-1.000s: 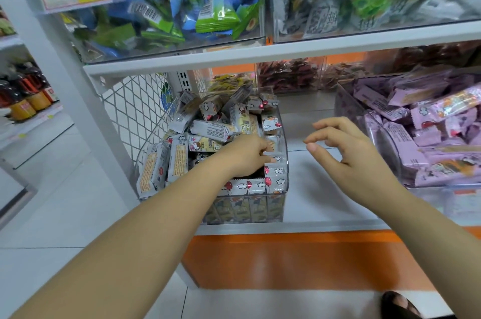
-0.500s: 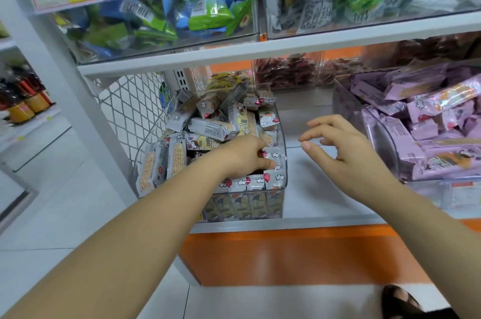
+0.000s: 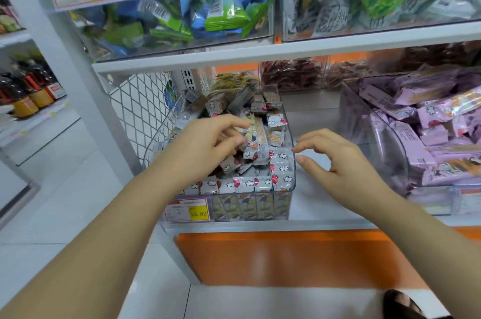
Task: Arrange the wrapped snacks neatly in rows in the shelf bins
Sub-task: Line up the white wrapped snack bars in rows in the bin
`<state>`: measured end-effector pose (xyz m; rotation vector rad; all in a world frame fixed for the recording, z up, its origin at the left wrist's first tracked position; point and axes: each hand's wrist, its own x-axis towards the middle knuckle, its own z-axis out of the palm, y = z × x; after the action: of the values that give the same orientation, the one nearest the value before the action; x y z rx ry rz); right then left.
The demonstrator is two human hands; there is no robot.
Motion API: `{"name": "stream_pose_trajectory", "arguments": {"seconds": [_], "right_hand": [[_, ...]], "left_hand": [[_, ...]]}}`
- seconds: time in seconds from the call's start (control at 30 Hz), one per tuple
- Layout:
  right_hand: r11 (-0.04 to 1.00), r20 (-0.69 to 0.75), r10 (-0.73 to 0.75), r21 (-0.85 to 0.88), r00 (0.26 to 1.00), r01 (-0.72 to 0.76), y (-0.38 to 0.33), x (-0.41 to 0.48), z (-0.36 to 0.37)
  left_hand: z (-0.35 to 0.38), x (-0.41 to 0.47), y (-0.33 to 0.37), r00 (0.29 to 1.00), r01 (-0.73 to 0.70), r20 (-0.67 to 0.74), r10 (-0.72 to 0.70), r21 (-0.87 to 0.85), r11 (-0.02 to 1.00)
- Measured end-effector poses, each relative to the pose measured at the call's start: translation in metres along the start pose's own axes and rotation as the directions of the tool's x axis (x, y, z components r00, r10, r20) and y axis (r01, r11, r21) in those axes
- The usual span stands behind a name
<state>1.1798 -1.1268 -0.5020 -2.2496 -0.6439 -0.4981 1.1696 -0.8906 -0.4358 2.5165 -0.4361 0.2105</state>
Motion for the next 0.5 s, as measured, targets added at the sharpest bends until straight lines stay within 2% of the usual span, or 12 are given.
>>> {"name": "stream_pose_trajectory", "arguments": {"seconds": [0.1, 0.17, 0.33, 0.5], "right_hand": [[0.997, -0.003, -0.051, -0.050, 0.999, 0.051, -0.007, 0.000, 0.005], [0.992, -0.001, -0.090, -0.090, 0.996, 0.090, -0.013, 0.001, 0.008], [0.971, 0.025, -0.142, -0.188, 0.990, 0.144, -0.028, 0.014, 0.012], [0.962, 0.180, -0.123, -0.218, 0.976, 0.162, -0.047, 0.044, 0.028]], "left_hand": [[-0.008, -0.018, -0.013, 0.980, -0.030, -0.195, 0.048, 0.094, 0.995], [-0.012, -0.024, -0.022, 0.968, -0.038, -0.239, 0.074, 0.150, 0.988], [-0.008, -0.032, -0.052, 0.973, -0.059, -0.201, 0.115, 0.267, 0.962], [-0.002, -0.044, -0.080, 0.987, -0.033, -0.137, 0.083, 0.334, 0.942]]}}
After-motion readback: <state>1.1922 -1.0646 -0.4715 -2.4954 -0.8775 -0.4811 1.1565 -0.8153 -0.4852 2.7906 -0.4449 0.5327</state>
